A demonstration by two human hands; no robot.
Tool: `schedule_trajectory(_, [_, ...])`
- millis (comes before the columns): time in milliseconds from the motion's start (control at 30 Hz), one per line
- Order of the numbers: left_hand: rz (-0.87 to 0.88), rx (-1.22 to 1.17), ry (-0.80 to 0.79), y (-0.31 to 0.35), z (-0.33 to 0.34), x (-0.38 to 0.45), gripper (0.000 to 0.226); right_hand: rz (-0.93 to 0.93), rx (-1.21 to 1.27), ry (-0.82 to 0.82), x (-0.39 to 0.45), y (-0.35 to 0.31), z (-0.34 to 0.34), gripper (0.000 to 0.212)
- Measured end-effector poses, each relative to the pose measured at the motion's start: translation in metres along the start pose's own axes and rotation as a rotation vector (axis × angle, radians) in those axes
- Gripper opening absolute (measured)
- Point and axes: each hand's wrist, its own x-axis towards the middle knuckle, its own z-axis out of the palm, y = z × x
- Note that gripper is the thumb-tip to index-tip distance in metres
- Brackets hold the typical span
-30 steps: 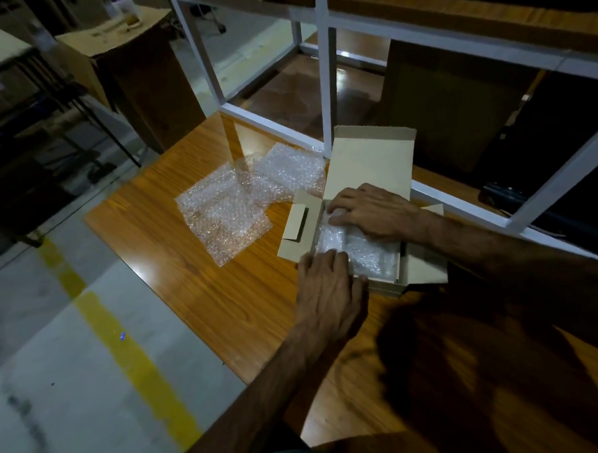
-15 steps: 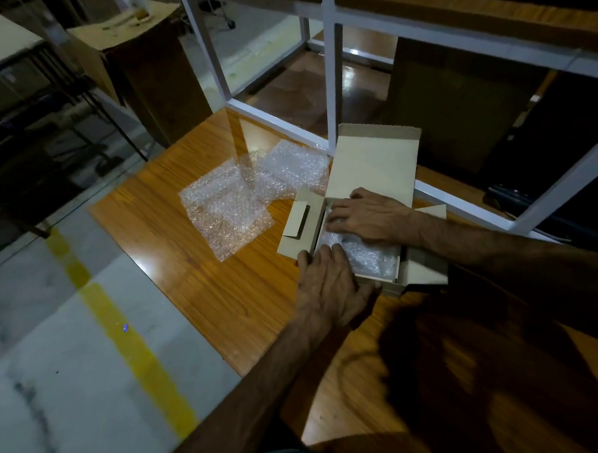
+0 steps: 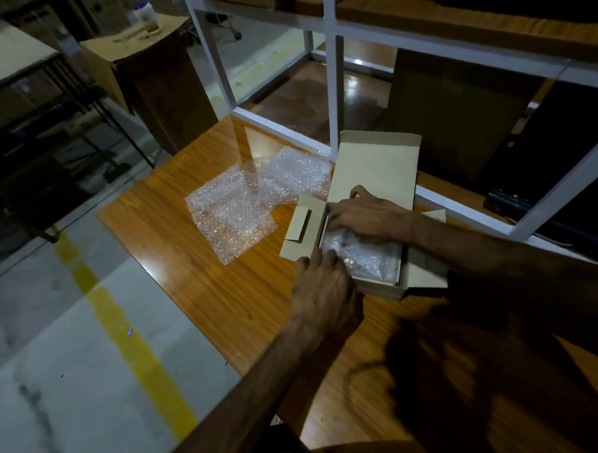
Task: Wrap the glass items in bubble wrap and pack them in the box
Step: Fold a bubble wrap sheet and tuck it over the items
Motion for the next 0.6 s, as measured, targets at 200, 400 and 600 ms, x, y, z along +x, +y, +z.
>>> schedule_trajectory(200, [0.002, 0.054, 0.043, -0.01, 0.001, -0.008, 0.058, -0.01, 0.014, 0.078, -0.013, 0.016, 0.009, 0.045])
schedule_trajectory(400, [-0.014, 0.047, 0.046, -0.015, -0.003, -0.007, 0.051, -0.067, 0.029, -0.028, -0.007, 0.009, 0.013, 0.057])
schedule_trajectory(600, [0.005, 0.102, -0.017, -0.016, -0.013, 0.002, 0.047, 0.02, 0.111, 0.145, 0.006, 0.007, 0.019, 0.031])
